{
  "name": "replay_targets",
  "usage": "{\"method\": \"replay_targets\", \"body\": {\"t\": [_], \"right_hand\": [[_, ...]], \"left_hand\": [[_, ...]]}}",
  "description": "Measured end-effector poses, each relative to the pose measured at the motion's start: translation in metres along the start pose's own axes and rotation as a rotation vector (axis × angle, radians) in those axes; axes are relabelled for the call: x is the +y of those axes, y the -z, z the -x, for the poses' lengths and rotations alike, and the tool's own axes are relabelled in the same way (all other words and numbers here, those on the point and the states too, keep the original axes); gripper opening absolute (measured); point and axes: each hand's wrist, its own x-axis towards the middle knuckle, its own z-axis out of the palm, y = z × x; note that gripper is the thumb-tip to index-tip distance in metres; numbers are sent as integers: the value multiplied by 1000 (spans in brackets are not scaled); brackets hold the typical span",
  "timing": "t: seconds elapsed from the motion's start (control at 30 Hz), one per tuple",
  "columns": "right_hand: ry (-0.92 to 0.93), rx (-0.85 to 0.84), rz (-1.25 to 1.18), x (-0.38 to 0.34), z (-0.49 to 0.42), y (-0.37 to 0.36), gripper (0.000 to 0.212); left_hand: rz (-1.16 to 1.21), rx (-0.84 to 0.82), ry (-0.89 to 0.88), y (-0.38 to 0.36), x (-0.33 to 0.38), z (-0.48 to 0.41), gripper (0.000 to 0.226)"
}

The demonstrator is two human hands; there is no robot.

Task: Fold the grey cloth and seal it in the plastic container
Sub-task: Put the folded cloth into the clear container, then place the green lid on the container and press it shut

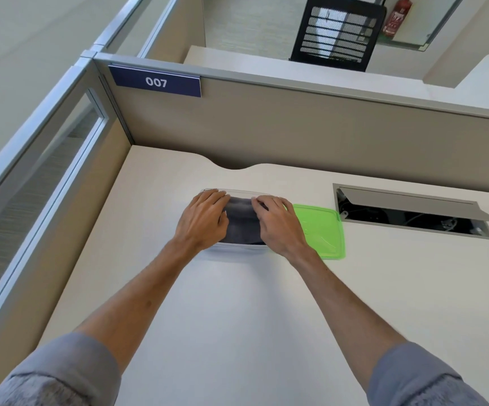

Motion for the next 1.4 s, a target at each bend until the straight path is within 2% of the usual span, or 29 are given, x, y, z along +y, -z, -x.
{"method": "replay_targets", "body": {"t": [0.13,0.23,0.33,0.43,0.6,0.73,0.83,0.97,1.07,1.17,1.23,1.4], "right_hand": [[-216,184,-169,18,27,2,55],[-380,138,-190,34,62,-3,51],[-359,19,-115,42,99,-9,47],[-342,-42,-63,44,122,-15,39],[-347,-112,34,44,130,-16,31],[-314,-112,50,46,137,-10,32],[-277,-91,37,48,150,-4,28],[-262,58,-34,46,167,7,22],[-243,167,-115,44,175,22,23],[-226,234,-179,40,174,44,23],[-229,261,-232,38,168,59,23],[-238,318,-355,40,146,87,26]], "left_hand": [[66,67,4,4,10,1,42],[123,131,-7,1,26,5,40],[170,150,-33,-8,50,17,42],[156,161,-153,-27,77,35,48],[51,52,-384,-62,113,64,59],[-25,-30,-433,-76,127,77,71],[-2,-33,-410,-80,132,83,72],[53,-13,-381,-79,132,88,73],[146,32,-295,-72,135,88,55],[300,74,-151,-61,145,84,30],[421,41,-18,-52,148,79,20],[919,-121,195,-26,141,66,27]]}}
